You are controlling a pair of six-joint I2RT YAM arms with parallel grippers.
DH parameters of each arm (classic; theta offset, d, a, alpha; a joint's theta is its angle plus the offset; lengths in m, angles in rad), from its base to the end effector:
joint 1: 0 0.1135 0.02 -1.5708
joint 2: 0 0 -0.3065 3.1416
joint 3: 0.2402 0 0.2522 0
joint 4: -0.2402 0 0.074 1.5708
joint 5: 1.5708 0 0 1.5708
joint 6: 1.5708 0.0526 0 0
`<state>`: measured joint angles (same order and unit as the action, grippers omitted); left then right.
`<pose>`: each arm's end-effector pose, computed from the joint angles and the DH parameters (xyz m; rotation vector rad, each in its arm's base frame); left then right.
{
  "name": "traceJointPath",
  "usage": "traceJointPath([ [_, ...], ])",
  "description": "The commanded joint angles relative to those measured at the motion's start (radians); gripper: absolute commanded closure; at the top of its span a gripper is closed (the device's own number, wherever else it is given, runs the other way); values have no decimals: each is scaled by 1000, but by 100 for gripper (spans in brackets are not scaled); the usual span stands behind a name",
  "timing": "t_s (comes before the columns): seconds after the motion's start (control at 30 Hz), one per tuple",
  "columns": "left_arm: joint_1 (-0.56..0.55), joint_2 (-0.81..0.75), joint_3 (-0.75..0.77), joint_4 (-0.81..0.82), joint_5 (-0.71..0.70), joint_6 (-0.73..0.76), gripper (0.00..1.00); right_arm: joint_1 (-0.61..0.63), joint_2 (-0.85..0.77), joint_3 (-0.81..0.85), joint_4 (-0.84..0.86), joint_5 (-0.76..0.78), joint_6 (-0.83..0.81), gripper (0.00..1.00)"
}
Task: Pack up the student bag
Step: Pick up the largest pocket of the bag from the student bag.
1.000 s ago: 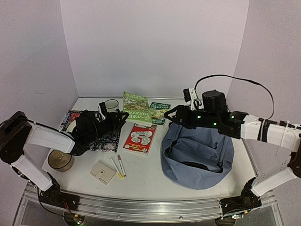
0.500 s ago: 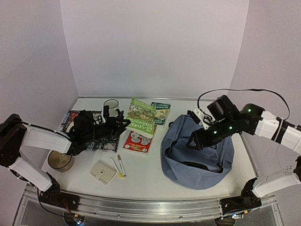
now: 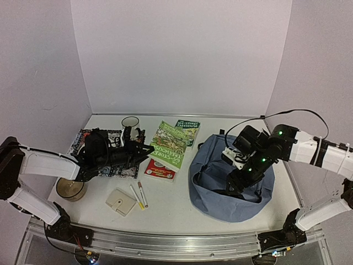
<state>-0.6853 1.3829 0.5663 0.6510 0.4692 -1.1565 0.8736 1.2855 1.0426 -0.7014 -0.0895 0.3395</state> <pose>0.2122 -0.2041 0.2572 -0.0745 2.0723 -1.6641 0.1634 0.2024 0.3045 -0.7271 2.5138 0.5794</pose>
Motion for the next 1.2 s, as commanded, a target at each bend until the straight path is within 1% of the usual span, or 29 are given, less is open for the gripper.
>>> traceJointPath([
  [0.0,6,-69,43,103,64,18,100,19,52,38,-75,51,-28,36],
  [0.17,6,-78,45,99,89,12,100,25,105,34,-80,89,-31,40],
  [0.23,5,-80,46,96,98,12,100,25,121,42,-79,137,-26,46],
  [0.27,6,-80,47,96,104,12,100,25,127,47,-78,164,-22,50],
  [0.43,2,-75,58,93,145,9,100,25,158,103,-62,306,3,80],
  [0.53,-9,-73,68,93,173,6,100,25,164,161,-48,358,10,96],
  [0.57,-17,-73,73,92,182,6,100,25,165,184,-42,380,13,99],
  [0.8,-78,-53,101,91,224,4,100,25,187,297,2,594,50,100],
  [0.93,-110,-45,111,90,241,3,100,25,214,350,8,727,98,100],
  [1.03,-135,-50,110,89,258,2,100,24,216,373,37,775,126,100],
  [1.17,-151,-67,77,87,268,-7,100,15,221,402,77,796,145,100],
])
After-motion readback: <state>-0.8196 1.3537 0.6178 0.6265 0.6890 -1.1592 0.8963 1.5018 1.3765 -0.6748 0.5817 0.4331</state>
